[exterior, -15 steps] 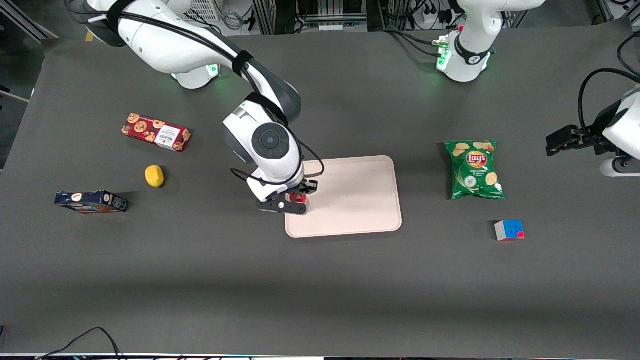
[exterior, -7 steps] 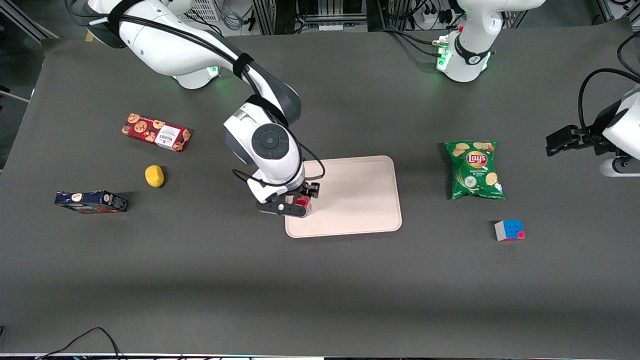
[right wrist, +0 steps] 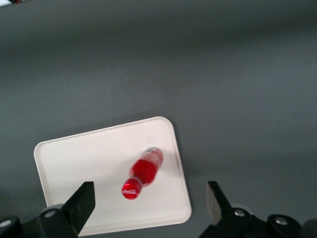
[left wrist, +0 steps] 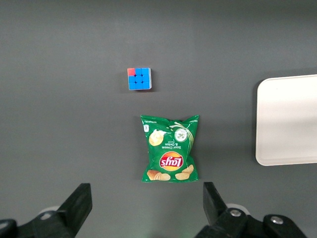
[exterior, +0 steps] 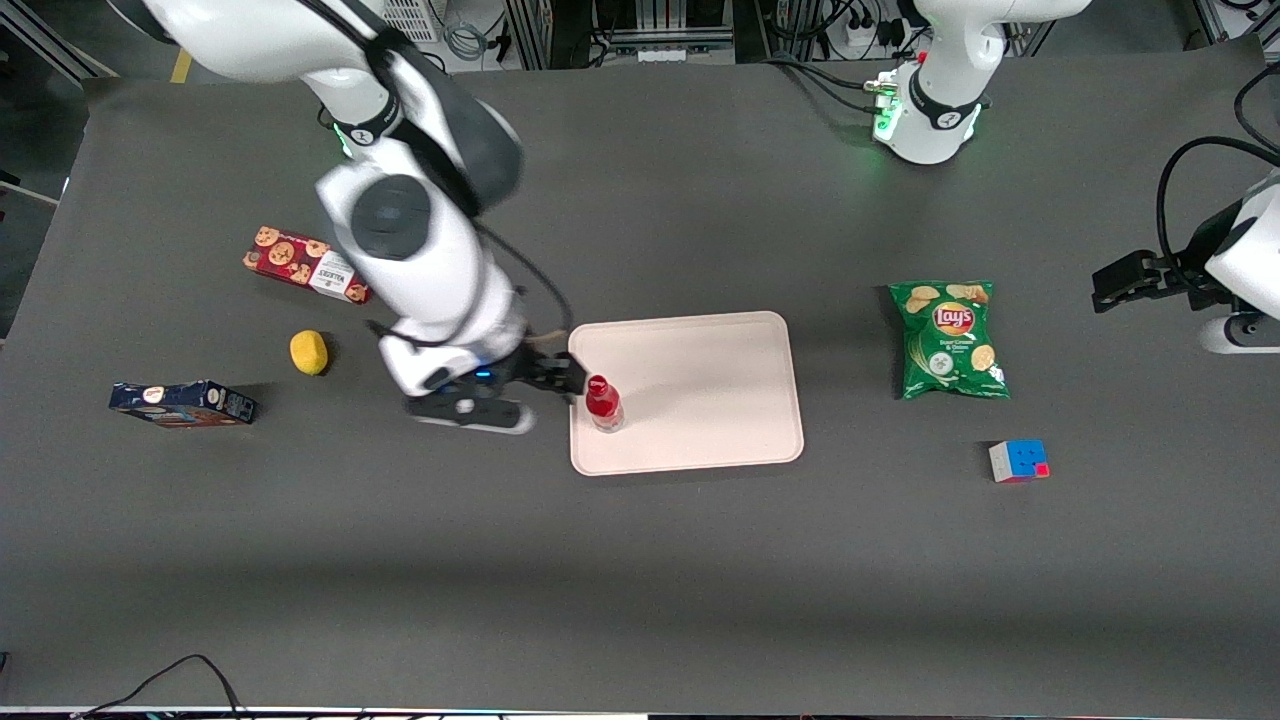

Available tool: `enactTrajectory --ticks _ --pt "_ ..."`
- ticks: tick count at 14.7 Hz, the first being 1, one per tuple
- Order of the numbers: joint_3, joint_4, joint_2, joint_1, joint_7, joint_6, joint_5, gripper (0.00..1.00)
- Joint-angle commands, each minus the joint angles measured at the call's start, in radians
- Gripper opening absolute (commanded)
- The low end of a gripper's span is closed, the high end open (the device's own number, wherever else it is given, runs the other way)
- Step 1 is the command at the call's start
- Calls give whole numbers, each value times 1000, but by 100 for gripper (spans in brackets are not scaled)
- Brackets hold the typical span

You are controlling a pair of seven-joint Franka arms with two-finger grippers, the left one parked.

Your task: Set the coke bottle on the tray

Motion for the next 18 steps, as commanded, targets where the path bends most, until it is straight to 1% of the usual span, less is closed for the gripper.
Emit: enactTrajectory --ticks 1,2,5,6,7,10,12,13,18 --pt "-77 -122 -192 -84 -222 -41 93 100" --pt "-119 -152 -240 -86 -285 -64 131 100" --pt "-293 -304 -419 -86 -498 -92 232 100" --pt "-349 -350 -467 -86 -551 -90 251 100" --pt "-392 -387 -507 -86 -597 -90 254 100" --pt "-452 -447 -567 -87 -637 -95 245 100" --pt "-513 -450 -572 -88 -762 -98 245 100" --pt "-525 -450 -572 -87 -781 -98 245 100" --pt "-527 -407 -524 -86 -767 -98 236 100"
